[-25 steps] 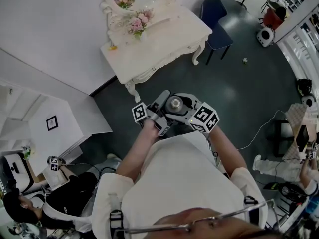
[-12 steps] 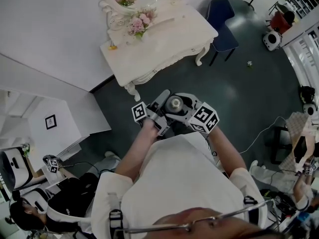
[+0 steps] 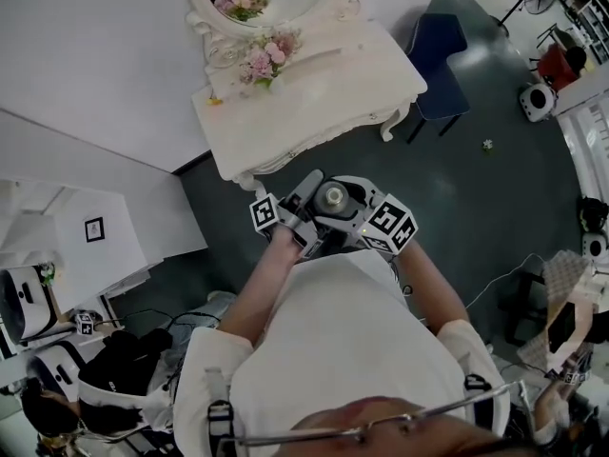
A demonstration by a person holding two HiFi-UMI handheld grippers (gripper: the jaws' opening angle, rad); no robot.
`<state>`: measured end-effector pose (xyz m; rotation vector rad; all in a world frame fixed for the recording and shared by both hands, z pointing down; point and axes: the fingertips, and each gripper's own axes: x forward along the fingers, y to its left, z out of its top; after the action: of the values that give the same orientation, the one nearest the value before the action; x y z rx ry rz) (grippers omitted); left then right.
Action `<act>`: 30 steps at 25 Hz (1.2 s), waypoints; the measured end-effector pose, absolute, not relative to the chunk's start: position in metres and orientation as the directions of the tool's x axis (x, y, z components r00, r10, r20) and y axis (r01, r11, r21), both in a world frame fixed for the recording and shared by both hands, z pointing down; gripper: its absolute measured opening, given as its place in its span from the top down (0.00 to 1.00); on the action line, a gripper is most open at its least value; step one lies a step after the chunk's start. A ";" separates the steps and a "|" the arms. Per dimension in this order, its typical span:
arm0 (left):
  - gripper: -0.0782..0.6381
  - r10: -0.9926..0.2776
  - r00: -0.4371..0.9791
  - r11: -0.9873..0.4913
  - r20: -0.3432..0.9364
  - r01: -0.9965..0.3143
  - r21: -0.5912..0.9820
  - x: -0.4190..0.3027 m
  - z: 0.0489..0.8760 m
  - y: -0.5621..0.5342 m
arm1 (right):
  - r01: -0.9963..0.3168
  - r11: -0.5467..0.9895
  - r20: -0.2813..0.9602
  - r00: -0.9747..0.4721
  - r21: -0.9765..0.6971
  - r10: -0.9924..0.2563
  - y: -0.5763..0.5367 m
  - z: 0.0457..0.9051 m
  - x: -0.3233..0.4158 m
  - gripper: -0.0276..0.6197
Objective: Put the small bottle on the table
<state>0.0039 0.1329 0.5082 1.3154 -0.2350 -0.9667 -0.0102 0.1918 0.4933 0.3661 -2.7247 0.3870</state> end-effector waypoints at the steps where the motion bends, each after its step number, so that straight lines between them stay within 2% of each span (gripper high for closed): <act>1: 0.42 -0.711 0.603 -0.060 -0.360 0.459 0.886 0.009 0.508 0.127 | -0.292 0.931 0.384 -0.903 -0.219 -0.193 0.186 0.494 -0.005 0.40; 14: 0.42 -0.744 0.578 -0.074 -0.336 0.428 0.901 0.045 0.503 0.073 | -0.237 0.940 0.362 -0.922 -0.245 -0.138 0.133 0.493 0.035 0.40; 30: 0.42 -0.703 0.634 0.008 -0.322 0.460 0.888 0.049 0.523 -0.029 | -0.326 0.905 0.411 -0.890 -0.273 -0.196 0.030 0.511 0.032 0.40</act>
<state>0.0485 -0.0290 0.5231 1.2681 -0.2375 -0.9217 0.0317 0.0301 0.5108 0.3831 -2.6891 0.4770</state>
